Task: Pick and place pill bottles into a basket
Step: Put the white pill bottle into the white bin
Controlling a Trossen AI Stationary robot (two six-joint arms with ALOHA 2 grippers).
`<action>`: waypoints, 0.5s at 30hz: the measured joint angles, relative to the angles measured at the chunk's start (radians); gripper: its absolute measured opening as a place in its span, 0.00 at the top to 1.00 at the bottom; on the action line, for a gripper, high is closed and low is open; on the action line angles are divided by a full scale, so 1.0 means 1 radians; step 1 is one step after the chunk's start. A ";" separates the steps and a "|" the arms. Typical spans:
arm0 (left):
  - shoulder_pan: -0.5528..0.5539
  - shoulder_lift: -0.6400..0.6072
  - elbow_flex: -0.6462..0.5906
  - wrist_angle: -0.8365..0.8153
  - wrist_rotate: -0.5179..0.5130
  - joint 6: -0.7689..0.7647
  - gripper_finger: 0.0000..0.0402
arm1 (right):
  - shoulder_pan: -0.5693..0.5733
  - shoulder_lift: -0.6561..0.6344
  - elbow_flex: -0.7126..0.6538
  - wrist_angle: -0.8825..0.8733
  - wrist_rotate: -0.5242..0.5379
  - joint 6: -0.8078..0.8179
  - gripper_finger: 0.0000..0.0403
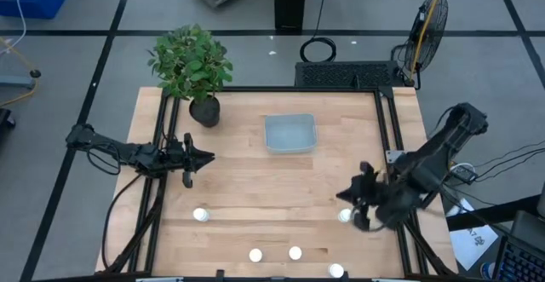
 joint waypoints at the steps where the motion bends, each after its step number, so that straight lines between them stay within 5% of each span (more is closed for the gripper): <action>1: 0.000 0.000 0.000 0.000 0.000 0.000 0.85 | -0.001 0.038 0.028 -0.056 -0.031 0.052 0.94; 9: 0.000 0.000 0.000 0.000 0.000 0.000 0.85 | -0.002 0.210 0.053 -0.253 -0.360 0.397 0.57; 15: 0.000 0.000 0.000 0.000 0.000 0.000 0.85 | -0.002 0.246 0.050 -0.221 -0.381 0.425 0.31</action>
